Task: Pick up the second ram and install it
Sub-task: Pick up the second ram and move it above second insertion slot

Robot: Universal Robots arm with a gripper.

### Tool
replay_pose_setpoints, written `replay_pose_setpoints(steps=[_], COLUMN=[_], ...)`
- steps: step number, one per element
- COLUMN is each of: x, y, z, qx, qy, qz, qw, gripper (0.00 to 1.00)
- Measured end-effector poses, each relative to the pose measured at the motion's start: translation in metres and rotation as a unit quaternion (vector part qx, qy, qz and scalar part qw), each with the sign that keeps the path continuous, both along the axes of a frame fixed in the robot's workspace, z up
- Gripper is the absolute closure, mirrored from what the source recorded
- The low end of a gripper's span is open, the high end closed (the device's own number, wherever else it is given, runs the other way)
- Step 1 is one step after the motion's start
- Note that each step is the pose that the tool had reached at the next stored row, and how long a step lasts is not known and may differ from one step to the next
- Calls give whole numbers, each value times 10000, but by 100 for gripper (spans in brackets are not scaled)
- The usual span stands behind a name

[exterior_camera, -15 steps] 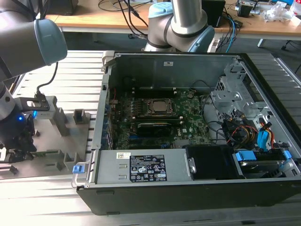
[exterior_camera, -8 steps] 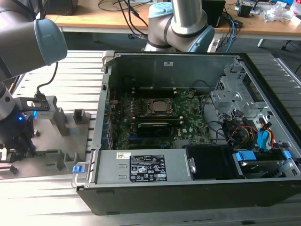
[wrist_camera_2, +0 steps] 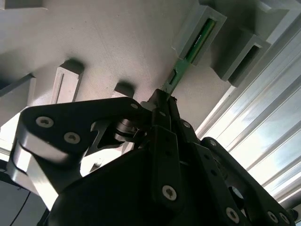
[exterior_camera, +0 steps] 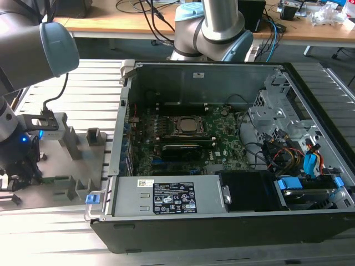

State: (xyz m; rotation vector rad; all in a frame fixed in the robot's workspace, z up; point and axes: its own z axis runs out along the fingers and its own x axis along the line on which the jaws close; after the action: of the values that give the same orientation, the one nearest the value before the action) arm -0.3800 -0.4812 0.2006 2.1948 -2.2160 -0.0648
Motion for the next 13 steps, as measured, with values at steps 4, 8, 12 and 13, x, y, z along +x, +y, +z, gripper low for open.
replay_pose_setpoints(steps=[4,8,12,13], x=[0,1,1,1], y=[0,0,1,1], z=[8,44,159,167], qx=[-1,-2,-2,-1], qy=[-1,0,0,0], qz=[0,1,1,1], qw=[10000,10000,10000,10000], gripper=[86,86,86,86])
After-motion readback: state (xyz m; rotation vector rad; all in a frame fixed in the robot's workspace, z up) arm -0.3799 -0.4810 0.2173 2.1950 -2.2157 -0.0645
